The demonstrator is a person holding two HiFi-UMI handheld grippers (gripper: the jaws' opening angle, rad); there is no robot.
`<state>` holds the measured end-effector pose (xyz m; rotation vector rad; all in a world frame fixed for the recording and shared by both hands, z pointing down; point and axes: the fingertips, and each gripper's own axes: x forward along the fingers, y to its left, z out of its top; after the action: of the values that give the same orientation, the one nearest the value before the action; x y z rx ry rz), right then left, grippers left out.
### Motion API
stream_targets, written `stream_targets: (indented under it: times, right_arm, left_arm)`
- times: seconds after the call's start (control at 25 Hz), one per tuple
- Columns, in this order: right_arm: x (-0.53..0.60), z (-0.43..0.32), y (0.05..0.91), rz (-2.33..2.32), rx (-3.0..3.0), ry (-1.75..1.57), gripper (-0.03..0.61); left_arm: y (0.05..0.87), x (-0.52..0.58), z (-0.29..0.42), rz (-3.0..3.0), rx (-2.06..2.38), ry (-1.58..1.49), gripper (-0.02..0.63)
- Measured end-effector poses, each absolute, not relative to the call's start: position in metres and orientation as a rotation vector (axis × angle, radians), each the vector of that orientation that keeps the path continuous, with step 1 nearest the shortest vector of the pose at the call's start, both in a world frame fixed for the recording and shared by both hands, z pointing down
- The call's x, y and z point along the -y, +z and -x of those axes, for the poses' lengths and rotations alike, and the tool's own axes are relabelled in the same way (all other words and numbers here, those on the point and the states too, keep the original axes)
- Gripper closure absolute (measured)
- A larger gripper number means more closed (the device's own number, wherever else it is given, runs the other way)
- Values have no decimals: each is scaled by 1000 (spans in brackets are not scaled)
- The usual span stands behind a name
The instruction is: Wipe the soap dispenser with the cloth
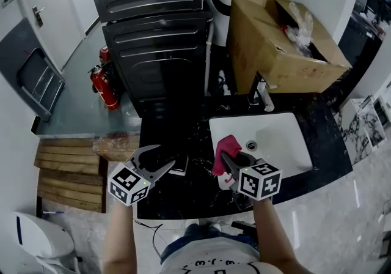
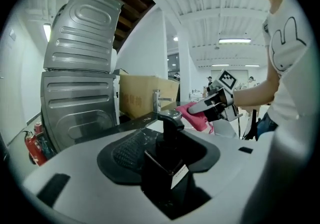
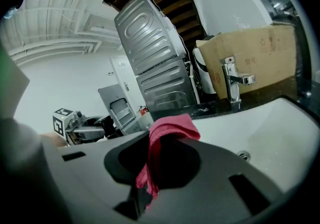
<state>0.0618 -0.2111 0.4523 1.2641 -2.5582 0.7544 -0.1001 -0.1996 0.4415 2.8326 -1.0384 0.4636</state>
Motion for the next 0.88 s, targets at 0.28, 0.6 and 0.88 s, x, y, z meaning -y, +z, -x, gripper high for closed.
stream_targets:
  times: [0.28,0.6,0.88]
  right_arm:
    - [208,-45,451,-1204,2589,752,531]
    - [199,-40,451,-1190,2590,743,531]
    - [191,-28,453,-1136,2602,735,531]
  left_arm:
    - [442,190,93,-2731,1168,243,399]
    - [438,204,85,-2565,1416,131,511]
    - [436,204,106,-2276,1339,-375,511]
